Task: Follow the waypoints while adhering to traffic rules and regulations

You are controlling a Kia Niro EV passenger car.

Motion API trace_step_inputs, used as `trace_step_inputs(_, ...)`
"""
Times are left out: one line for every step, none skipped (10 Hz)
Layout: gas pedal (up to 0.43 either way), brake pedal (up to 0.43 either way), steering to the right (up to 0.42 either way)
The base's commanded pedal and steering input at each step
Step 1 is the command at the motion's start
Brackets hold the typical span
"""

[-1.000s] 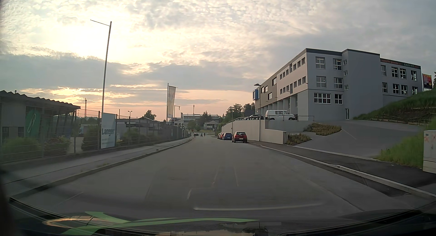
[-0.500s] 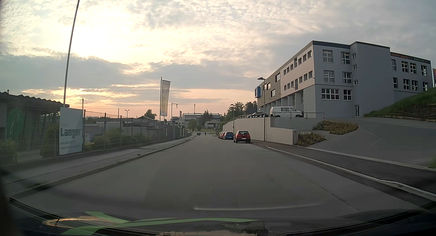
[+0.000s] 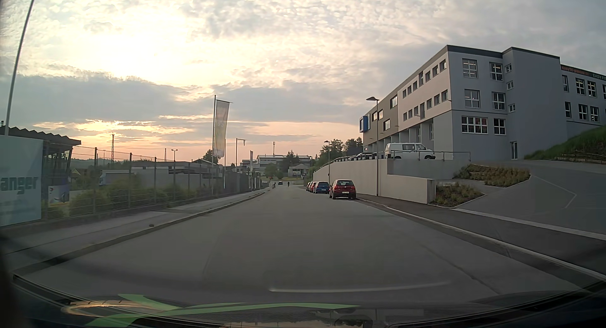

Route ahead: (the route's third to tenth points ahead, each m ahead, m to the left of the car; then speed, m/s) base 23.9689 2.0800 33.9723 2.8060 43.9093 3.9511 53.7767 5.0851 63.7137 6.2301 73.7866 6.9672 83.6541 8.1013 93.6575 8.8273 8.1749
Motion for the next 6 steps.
trace_step_inputs(0.059, 0.0, -0.018)
trace_step_inputs(0.059, 0.0, -0.018)
trace_step_inputs(0.059, 0.0, -0.018)
trace_step_inputs(0.059, 0.0, -0.018)
trace_step_inputs(0.059, 0.0, -0.019)
trace_step_inputs(0.059, 0.0, -0.021)
